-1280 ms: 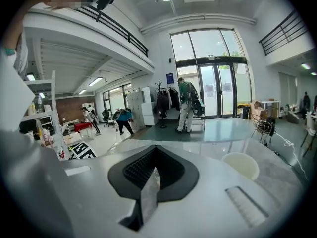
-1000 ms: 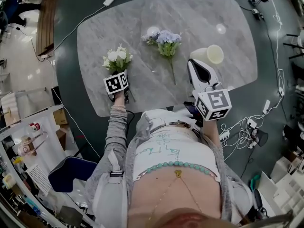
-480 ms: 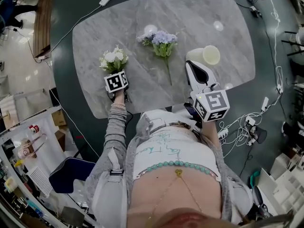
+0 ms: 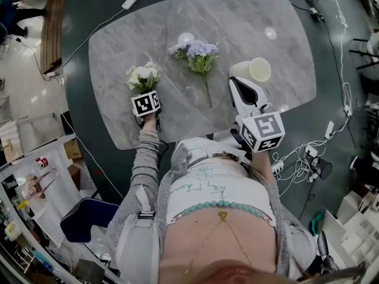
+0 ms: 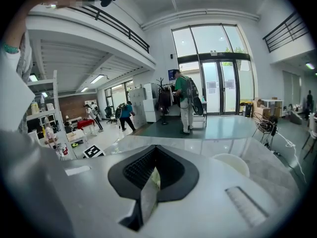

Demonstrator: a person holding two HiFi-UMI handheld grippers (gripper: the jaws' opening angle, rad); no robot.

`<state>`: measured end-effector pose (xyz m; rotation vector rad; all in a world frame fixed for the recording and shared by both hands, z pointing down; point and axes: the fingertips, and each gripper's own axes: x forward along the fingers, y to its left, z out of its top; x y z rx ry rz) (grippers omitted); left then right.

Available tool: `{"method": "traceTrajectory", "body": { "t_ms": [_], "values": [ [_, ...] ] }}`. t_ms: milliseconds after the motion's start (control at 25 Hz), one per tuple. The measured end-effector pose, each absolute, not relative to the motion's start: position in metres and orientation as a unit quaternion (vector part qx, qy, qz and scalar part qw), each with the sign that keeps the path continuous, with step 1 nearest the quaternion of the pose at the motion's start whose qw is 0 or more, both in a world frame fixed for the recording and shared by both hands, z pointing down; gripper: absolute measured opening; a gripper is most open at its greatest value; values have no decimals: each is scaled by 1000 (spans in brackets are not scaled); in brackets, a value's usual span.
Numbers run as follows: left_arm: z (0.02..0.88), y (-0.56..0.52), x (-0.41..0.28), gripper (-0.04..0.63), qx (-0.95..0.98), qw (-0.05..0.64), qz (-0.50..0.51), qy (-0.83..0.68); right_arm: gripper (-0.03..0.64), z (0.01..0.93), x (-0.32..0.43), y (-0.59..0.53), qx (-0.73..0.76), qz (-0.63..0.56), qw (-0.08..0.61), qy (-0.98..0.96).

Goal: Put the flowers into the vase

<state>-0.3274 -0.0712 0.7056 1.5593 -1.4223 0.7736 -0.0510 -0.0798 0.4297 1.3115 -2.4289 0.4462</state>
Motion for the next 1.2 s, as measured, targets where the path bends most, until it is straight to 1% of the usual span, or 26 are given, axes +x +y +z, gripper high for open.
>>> {"method": "traceTrajectory", "body": {
  "t_ms": [640,1200],
  "values": [
    [669,-66,-320,17,639,410,262,-595,25,422,-45,-84,446,150,167,-867],
    [597,-75,-292,15,668,355,214,-618,25,417,-42,-89,427,145,154,-879]
  ]
}}
